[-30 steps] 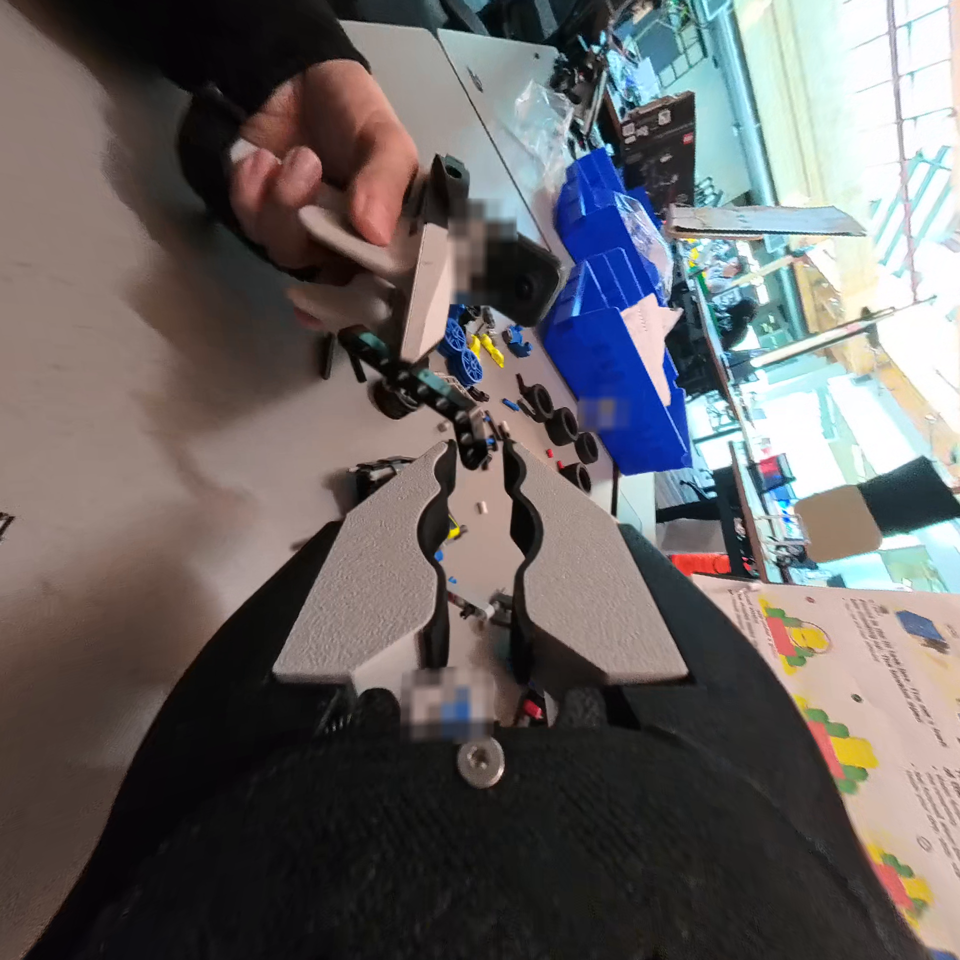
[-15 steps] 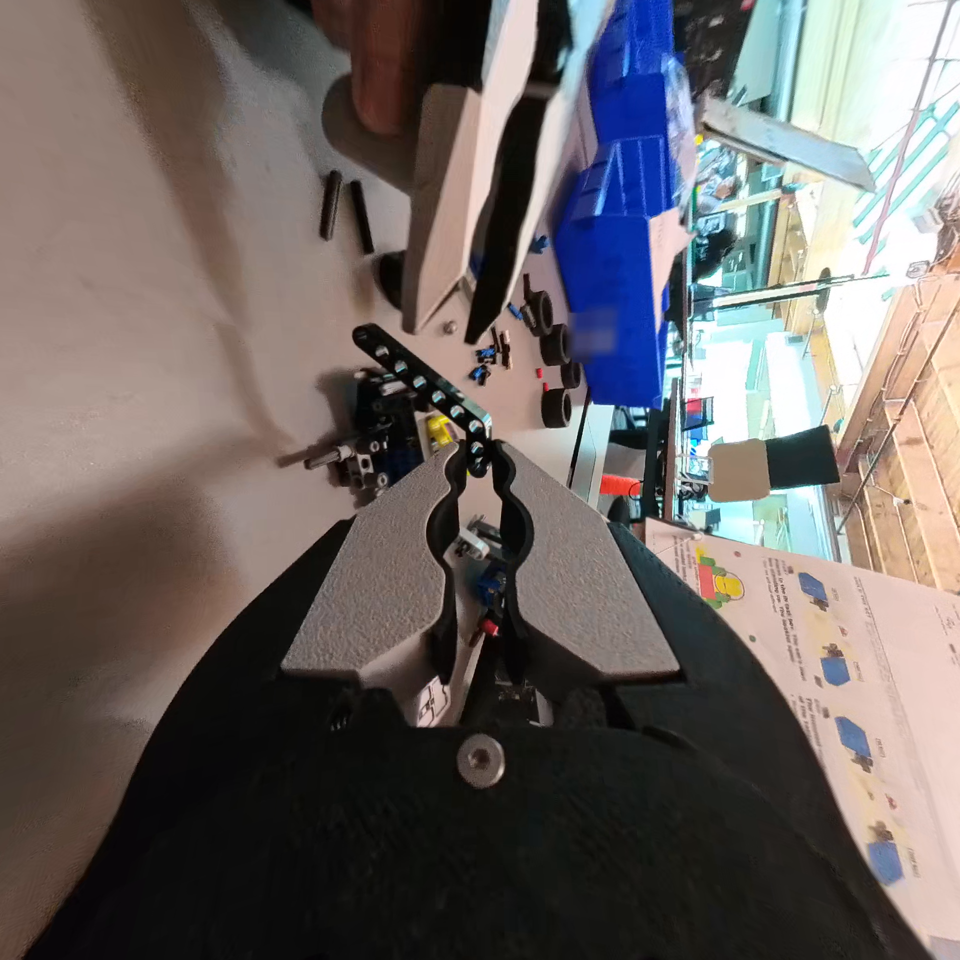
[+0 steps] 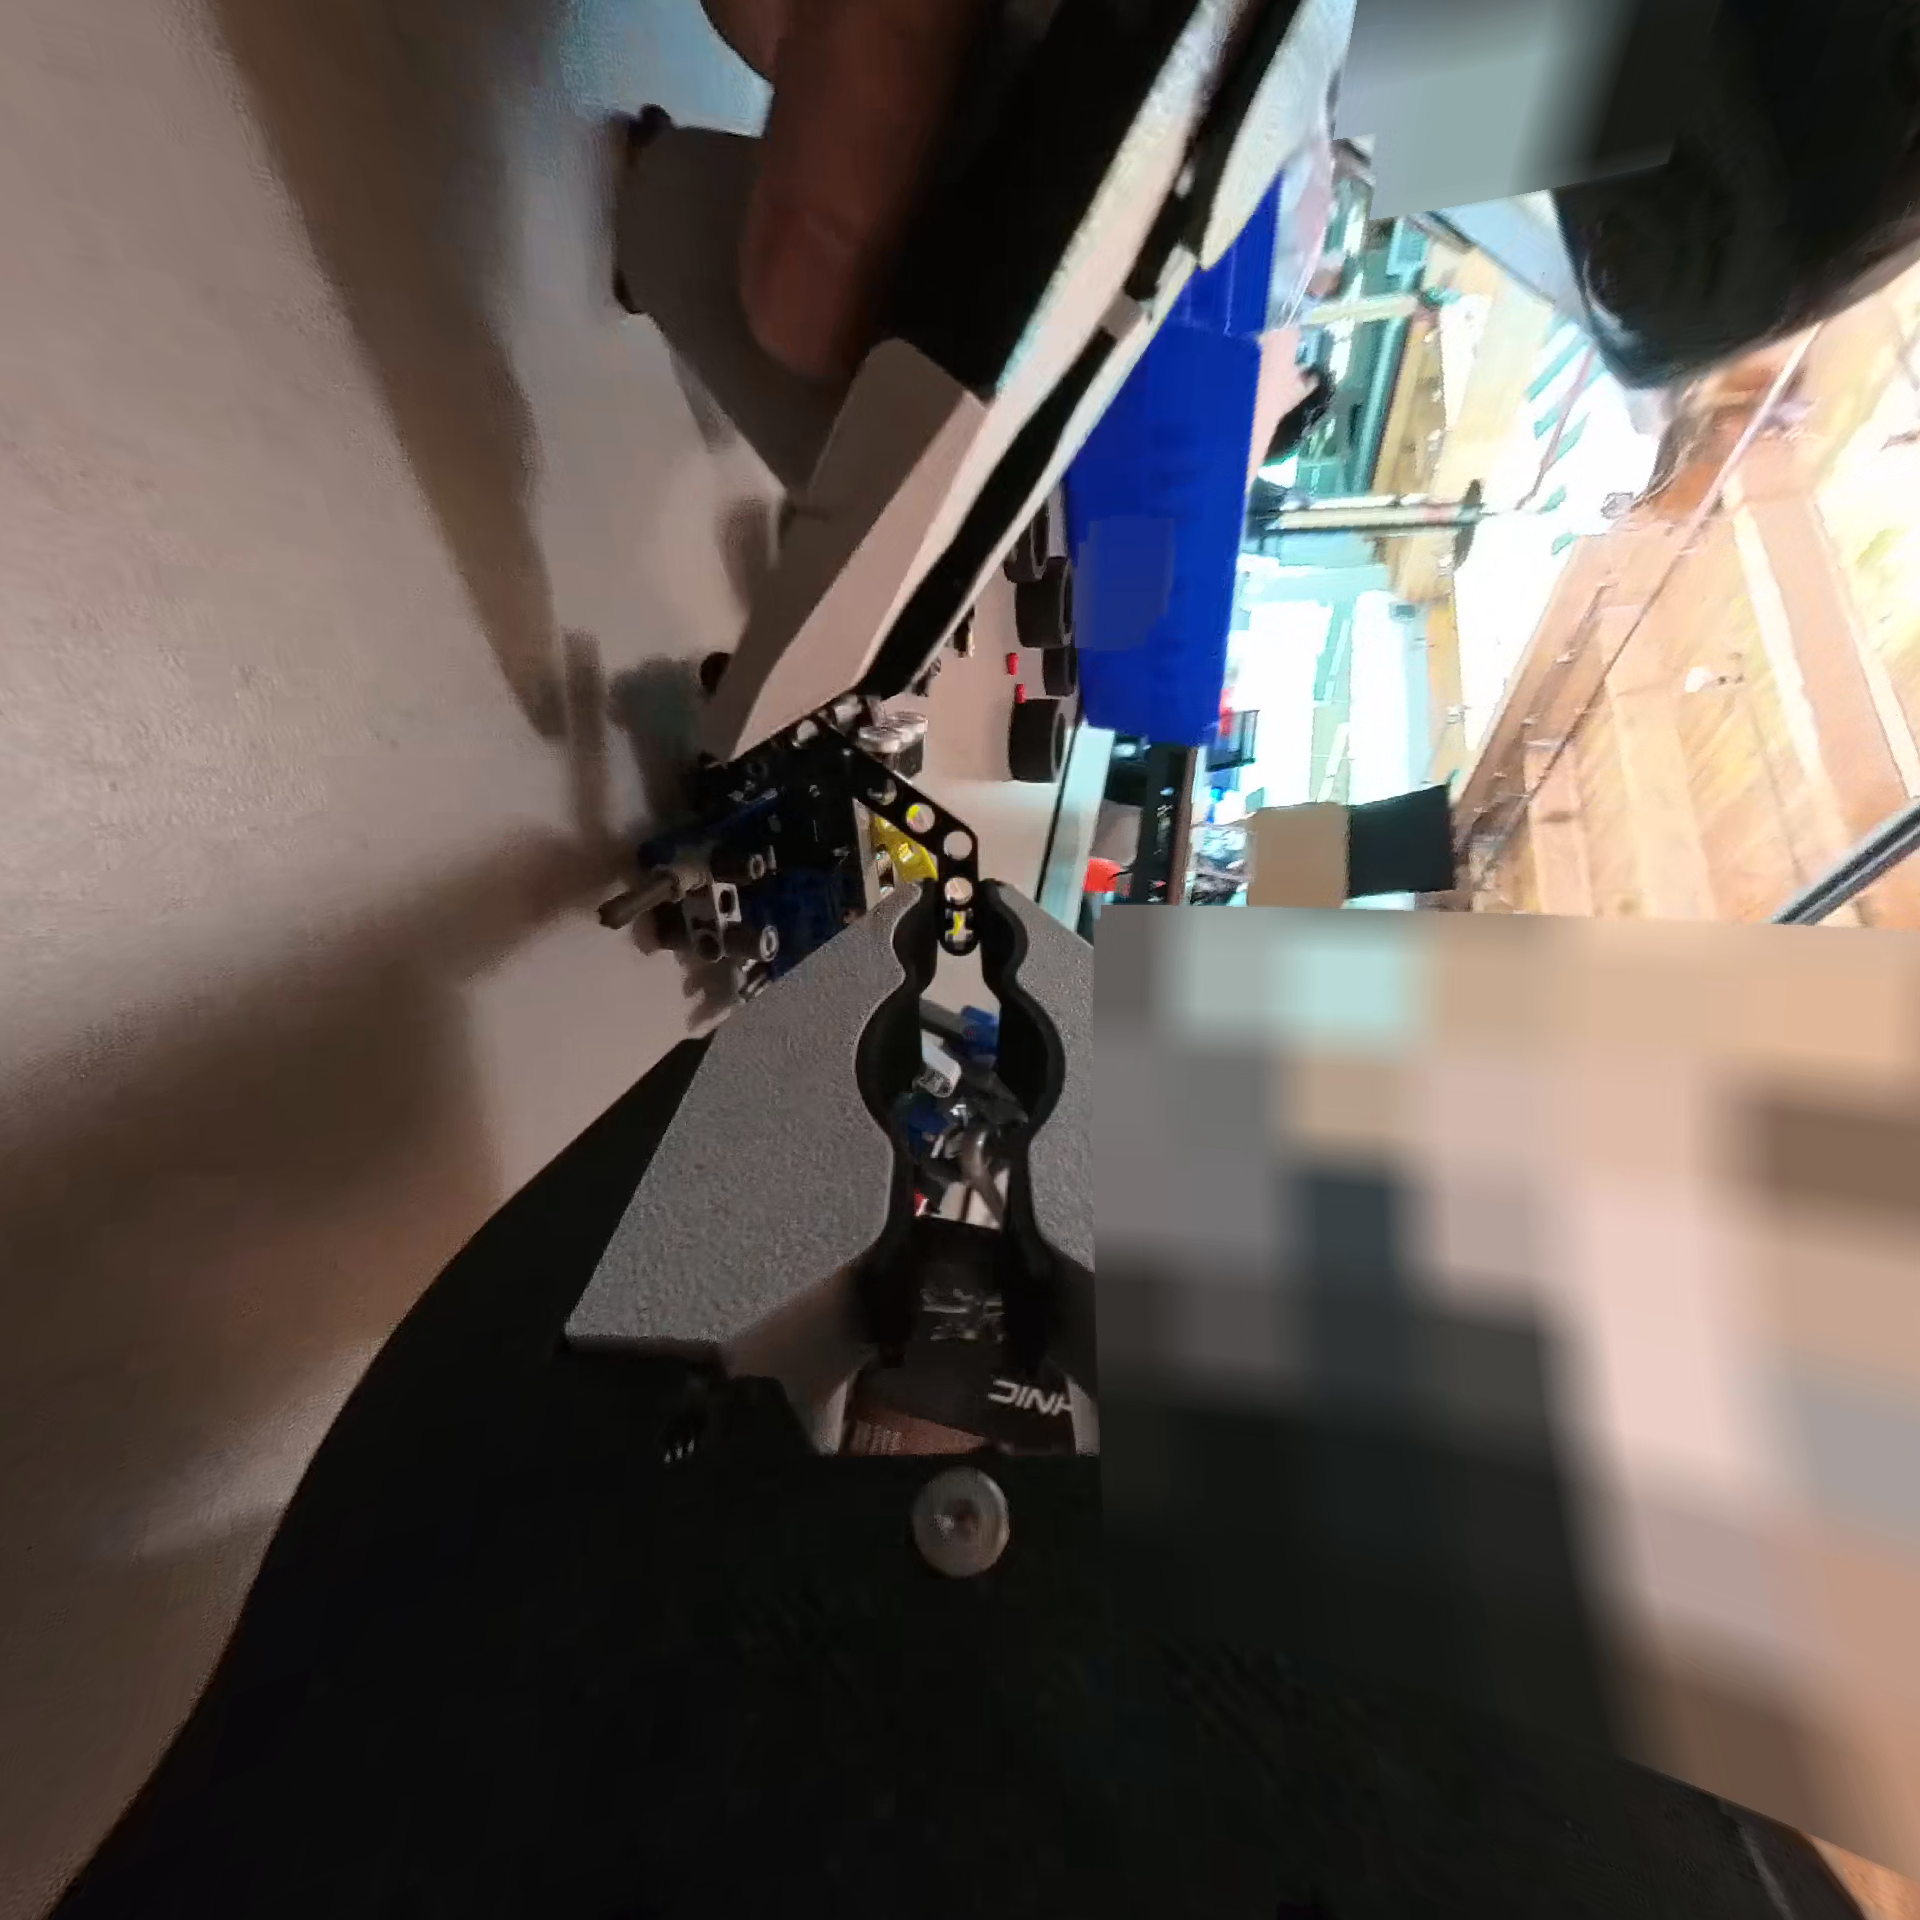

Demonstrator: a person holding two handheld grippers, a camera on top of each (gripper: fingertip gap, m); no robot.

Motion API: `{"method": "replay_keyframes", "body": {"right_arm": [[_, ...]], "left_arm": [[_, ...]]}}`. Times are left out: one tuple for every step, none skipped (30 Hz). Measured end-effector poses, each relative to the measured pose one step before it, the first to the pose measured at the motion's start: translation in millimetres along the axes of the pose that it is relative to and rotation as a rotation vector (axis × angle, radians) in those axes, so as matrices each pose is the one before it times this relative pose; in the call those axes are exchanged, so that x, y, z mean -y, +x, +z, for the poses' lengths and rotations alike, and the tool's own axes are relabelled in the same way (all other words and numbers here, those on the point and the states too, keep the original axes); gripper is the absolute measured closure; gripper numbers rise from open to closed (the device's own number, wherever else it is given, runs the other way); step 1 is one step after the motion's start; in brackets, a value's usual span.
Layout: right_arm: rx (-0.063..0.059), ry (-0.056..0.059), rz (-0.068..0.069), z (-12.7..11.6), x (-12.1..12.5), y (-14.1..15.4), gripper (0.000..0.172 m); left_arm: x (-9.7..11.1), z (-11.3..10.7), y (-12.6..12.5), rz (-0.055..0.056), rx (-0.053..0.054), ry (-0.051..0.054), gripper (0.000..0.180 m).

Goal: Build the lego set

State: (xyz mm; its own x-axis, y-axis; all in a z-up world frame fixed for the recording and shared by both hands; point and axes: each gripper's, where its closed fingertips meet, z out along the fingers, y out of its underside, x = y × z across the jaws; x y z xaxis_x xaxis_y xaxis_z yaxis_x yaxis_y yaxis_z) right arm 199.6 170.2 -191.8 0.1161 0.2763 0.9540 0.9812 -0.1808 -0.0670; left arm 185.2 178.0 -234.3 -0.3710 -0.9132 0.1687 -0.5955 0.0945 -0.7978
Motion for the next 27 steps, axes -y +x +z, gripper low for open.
{"method": "replay_keyframes", "body": {"right_arm": [[-0.0234,0.0089,-0.0279,-0.26,1.28,-1.00,0.167],[-0.0311,0.0012,-0.0184,-0.35,0.41,0.23,0.167],[-0.0177,0.0034,-0.0146,-0.29,0.75,-1.06,0.168],[-0.0145,0.0020,-0.0162,-0.06,0.51,-0.77,0.168],[-0.0246,-0.0019,-0.0166,-0.13,-0.10,1.35,0.168],[-0.0318,-0.0066,-0.0114,-0.15,-1.05,3.28,0.167],[-0.0200,-0.0080,-0.0002,0.00,-1.53,2.68,0.168],[-0.0043,-0.0034,0.0117,0.22,-1.12,0.93,0.168],[-0.0014,0.0019,0.0146,0.16,-0.54,-0.03,0.168],[-0.0153,0.0057,0.0055,-0.24,-0.03,1.27,0.168],[-0.0081,0.0019,-0.0016,-0.29,-0.22,0.20,0.168],[0.0037,-0.0022,0.0021,0.40,-0.23,-1.21,0.168],[-0.0063,0.0018,0.0050,-0.01,0.54,0.41,0.168],[-0.0091,0.0003,0.0000,-0.02,0.43,0.97,0.168],[-0.0035,-0.0027,-0.0015,0.06,0.17,0.22,0.168],[0.0015,0.0005,-0.0003,0.19,0.59,-0.68,0.168],[0.0003,0.0063,-0.0037,0.07,1.30,-1.02,0.168],[0.0020,0.0082,-0.0127,-0.03,1.63,-1.46,0.168],[-0.0010,0.0059,-0.0137,-0.23,1.55,-0.77,0.167],[-0.0086,0.0003,-0.0075,-0.27,0.63,0.71,0.168],[-0.0065,0.0011,-0.0043,-0.20,0.72,1.11,0.168],[-0.0024,0.0015,-0.0004,-0.01,0.29,0.36,0.168],[-0.0010,-0.0066,-0.0052,0.32,-1.20,-0.05,0.167],[-0.0011,-0.0084,-0.0193,0.37,-1.86,-0.44,0.168],[-0.0044,0.0067,-0.0207,-0.45,0.13,-0.16,0.168],[0.0042,0.0112,-0.0093,-0.59,0.57,-1.42,0.168],[0.0023,0.0070,-0.0012,-0.36,-0.01,-0.69,0.168]], "left_arm": [[-0.11,0.46,-0.69,0.0038,0.0046,-0.0031,0.124],[-1.17,0.81,-1.62,0.0073,0.0115,-0.0105,0.124],[-1.71,0.95,-1.06,0.0141,0.0101,-0.0137,0.121],[-1.01,0.77,0.33,0.0170,0.0034,-0.0090,0.121],[0.25,0.58,0.88,0.0153,0.0022,-0.0015,0.124],[0.66,0.53,0.26,0.0141,0.0057,0.0014,0.124],[0.11,0.69,0.15,0.0141,0.0050,-0.0027,0.125],[-0.50,0.85,-0.16,0.0123,0.0049,-0.0064,0.127],[0.00,0.71,-0.73,0.0090,0.0077,-0.0029,0.126],[0.47,0.34,-0.62,0.0079,0.0064,0.0014,0.127],[0.60,-0.02,-0.44,0.0064,0.0042,0.0031,0.128],[0.55,-0.22,-0.40,0.0021,0.0023,0.0040,0.129],[0.48,-0.23,0.00,-0.0010,0.0001,0.0033,0.129],[0.36,-0.15,-0.10,-0.0001,0.0017,0.0027,0.129],[0.34,-0.12,-0.03,0.0025,0.0043,0.0024,0.129],[0.07,0.12,0.57,0.0066,0.0016,0.0002,0.129],[-0.33,0.22,1.21,0.0089,-0.0024,-0.0024,0.127],[-0.29,0.24,1.04,0.0067,-0.0034,-0.0024,0.125],[0.01,0.04,0.53,0.0020,-0.0035,-0.0003,0.125],[0.18,-0.12,0.37,-0.0020,-0.0049,0.0016,0.127],[0.25,-0.28,0.65,-0.0027,-0.0075,0.0022,0.130],[0.06,-0.05,0.25,-0.0040,-0.0066,0.0007,0.130],[-0.16,0.19,-0.12,-0.0064,-0.0046,-0.0012,0.130],[-0.34,0.22,-0.24,-0.0074,-0.0051,-0.0025,0.130],[-0.43,0.33,-0.06,-0.0067,-0.0065,-0.0032,0.130],[-0.35,0.22,0.35,-0.0052,-0.0082,-0.0027,0.129],[-0.05,-0.19,1.04,-0.0030,-0.0124,0.0002,0.127]]}}
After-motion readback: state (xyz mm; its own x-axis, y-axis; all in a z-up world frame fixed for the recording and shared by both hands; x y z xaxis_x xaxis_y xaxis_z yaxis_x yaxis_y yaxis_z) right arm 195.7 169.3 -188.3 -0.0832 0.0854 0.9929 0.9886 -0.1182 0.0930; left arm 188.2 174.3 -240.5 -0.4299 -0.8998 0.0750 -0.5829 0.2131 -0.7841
